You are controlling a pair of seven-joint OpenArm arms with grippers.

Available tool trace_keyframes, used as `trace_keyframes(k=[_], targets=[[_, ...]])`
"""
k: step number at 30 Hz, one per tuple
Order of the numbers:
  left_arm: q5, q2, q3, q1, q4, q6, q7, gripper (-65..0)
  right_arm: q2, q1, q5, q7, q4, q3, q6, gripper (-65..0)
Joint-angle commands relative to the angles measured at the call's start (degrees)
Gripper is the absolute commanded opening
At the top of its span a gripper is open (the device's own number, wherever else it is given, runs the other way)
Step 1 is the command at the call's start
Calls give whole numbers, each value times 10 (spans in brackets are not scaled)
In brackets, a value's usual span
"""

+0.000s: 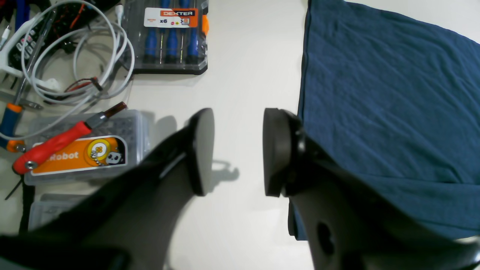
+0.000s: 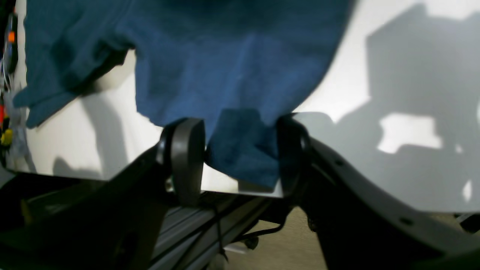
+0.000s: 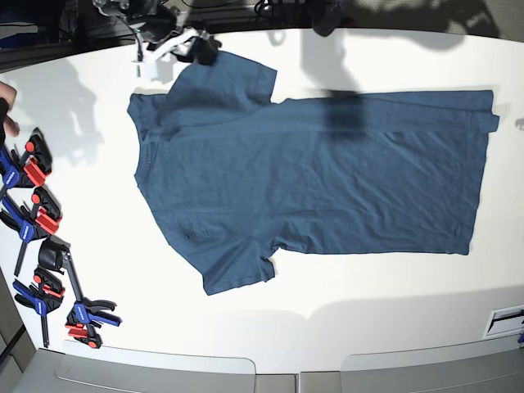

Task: Fold the T-shirt properly
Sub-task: 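Release the right gripper and lift it off the shirt, then lower the right gripper onto the sleeve near it and grasp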

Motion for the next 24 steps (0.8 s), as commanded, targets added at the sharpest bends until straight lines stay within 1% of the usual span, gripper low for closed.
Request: trace_keyframes(k=[1, 3, 5, 11, 15, 17, 21, 24], targets=[[-11, -17, -7, -1, 9, -2, -15, -449, 3, -7, -13, -14, 3, -1, -5, -351], [-11, -17, -7, -1, 9, -2, -15, -449, 3, -7, -12, -12, 3, -1, -5, -357], [-11, -17, -7, -1, 9, -2, -16, -449, 3, -7, -12, -11, 3, -1, -5, -404], [-11, -17, -7, -1, 9, -2, -16, -449, 3, -5, -12, -4, 3, -1, -5, -650], [-11, -17, -7, -1, 9, -2, -16, -449, 3, 7, -5, 0, 3, -1, -5, -650], [-11, -17, -7, -1, 9, -2, -16, -449, 3, 18, 10, 0, 4, -1, -4, -650], [-11, -17, -7, -1, 9, -2, -16, -449, 3, 51, 35, -2, 5, -1, 20, -650], [-11, -18, -7, -1, 9, -2, -16, -449, 3, 83, 35, -2, 5, -1, 24, -650]])
